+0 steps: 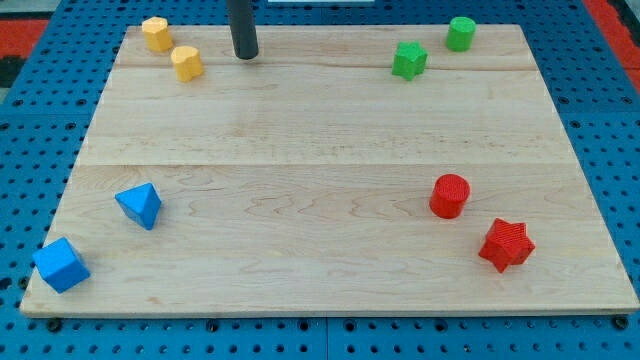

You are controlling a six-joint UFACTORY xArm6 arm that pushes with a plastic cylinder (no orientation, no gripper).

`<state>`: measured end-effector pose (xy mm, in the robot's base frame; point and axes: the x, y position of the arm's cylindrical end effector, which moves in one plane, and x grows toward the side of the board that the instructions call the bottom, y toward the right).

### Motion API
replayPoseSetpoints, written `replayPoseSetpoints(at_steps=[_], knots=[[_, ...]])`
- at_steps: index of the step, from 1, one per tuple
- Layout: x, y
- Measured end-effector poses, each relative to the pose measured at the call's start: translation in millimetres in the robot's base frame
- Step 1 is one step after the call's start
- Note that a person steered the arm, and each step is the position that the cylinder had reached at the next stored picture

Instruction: Move your arm towards the top center of the board

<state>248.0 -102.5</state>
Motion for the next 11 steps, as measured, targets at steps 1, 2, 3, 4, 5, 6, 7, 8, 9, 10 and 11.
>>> replayPoseSetpoints(at_steps=[1,2,3,4,5,6,7,8,9,10,11], knots=[[0.0,5.1],[0.0,10.1],[0.0,10.1],[1.1,-4.1],[3.3,-4.1],[3.4,5.3],[3.2,6.2],[-3.4,13.5],[-21.3,13.5],[-36.7,13.5],[-49.8,6.9]])
